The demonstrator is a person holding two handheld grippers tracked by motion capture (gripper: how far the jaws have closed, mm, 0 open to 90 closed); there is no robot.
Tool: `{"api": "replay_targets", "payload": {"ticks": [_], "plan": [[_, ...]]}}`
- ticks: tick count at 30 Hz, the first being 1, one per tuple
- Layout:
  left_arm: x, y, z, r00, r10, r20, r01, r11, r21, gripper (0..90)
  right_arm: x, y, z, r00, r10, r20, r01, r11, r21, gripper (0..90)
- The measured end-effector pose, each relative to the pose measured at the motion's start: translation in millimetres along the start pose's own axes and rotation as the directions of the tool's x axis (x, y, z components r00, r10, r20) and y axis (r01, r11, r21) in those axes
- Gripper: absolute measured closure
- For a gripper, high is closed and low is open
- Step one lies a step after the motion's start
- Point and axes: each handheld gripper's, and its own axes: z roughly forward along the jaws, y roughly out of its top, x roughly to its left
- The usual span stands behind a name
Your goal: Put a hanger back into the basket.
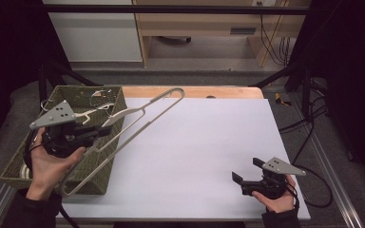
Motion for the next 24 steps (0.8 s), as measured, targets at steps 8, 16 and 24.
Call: {"api": "replay_targets", "payload": {"ticks": [8, 16, 24], "plan": [[36.6, 1.8, -3.3, 0.9997, -0.009, -0.024, 0.009, 0.9999, 0.01, 85.5, -0.2, 0.3, -0.7, 1.0, -0.004, 0.0, 0.004, 1.0, -0.003, 3.6], [70.3, -5.7, -5.3, 0.9977, -0.012, -0.067, 0.014, 0.9994, 0.033, 85.5, -0.4, 0.3, -0.2, 1.0, -0.009, 0.002, 0.009, 1.0, -0.001, 3.5], [103.8, -16.1, -13.1, 0.996, -0.036, -0.082, 0.039, 0.9988, 0.029, 85.5, -1.3, -0.4, -0.1, 0.9999, -0.011, 0.002, 0.011, 0.9999, 0.005, 3.5]]}}
